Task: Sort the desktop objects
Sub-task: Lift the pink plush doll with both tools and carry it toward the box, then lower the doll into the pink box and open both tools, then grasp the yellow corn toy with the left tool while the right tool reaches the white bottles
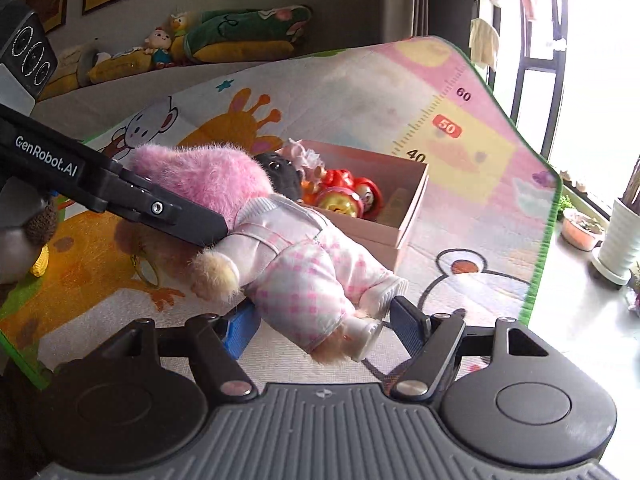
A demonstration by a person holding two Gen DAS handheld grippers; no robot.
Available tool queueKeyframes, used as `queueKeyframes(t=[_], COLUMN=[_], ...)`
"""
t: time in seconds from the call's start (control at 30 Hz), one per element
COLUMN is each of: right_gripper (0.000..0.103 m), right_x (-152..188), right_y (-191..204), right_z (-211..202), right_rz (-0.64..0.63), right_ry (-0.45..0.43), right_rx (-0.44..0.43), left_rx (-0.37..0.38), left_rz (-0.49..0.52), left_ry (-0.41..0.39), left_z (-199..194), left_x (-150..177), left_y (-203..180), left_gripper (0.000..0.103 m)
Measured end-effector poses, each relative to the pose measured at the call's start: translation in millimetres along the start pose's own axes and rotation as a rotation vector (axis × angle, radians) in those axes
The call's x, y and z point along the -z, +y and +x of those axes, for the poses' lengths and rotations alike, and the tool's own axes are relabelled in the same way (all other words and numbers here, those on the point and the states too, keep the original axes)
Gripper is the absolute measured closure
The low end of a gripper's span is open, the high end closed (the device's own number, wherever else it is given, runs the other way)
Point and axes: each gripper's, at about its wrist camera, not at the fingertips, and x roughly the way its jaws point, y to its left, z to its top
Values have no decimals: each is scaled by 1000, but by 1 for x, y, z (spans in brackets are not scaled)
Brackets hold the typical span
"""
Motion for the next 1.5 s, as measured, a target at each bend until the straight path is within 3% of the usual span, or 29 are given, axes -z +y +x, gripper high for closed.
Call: queueKeyframes(t=[0.2, 0.43, 0.63, 0.83, 0.9, 1.03, 1.13, 1.37, 1.5], right_gripper=[31, 31, 31, 28, 17, 17, 17, 17, 17], right_x=[-19, -61, -90, -105, -106, -103, -102, -109, -114], right_y=[-10, -19, -27, -34, -35, -33, -29, -13, 15], right_z=[-4, 28, 74, 121, 130, 128, 124, 106, 102], right_rz=[-19, -73, -100, -95, -99, -104, -91, -9, -26], right_ry=[-93, -170, -187, -142, -131, -123, -112, -132, -137], right_rx=[34, 54, 67, 46, 35, 13, -9, -134, -215], left_rx=[-30, -71, -97, -110, -84, -64, -89, -212, -300], left_rz=[45, 54, 57, 4, -19, -24, -11, 84, 102], left_ry=[-54, -116, -130, -95, -92, -95, -100, -148, -96], left_z=[-4, 1, 24, 58, 61, 61, 51, -16, -58], left_x=[-25, -68, -103, -124, -125, -123, -115, -77, -44], left_y=[-14, 6, 35, 67, 75, 84, 87, 86, 94], left_gripper=[27, 27, 27, 26, 22, 14, 14, 10, 10])
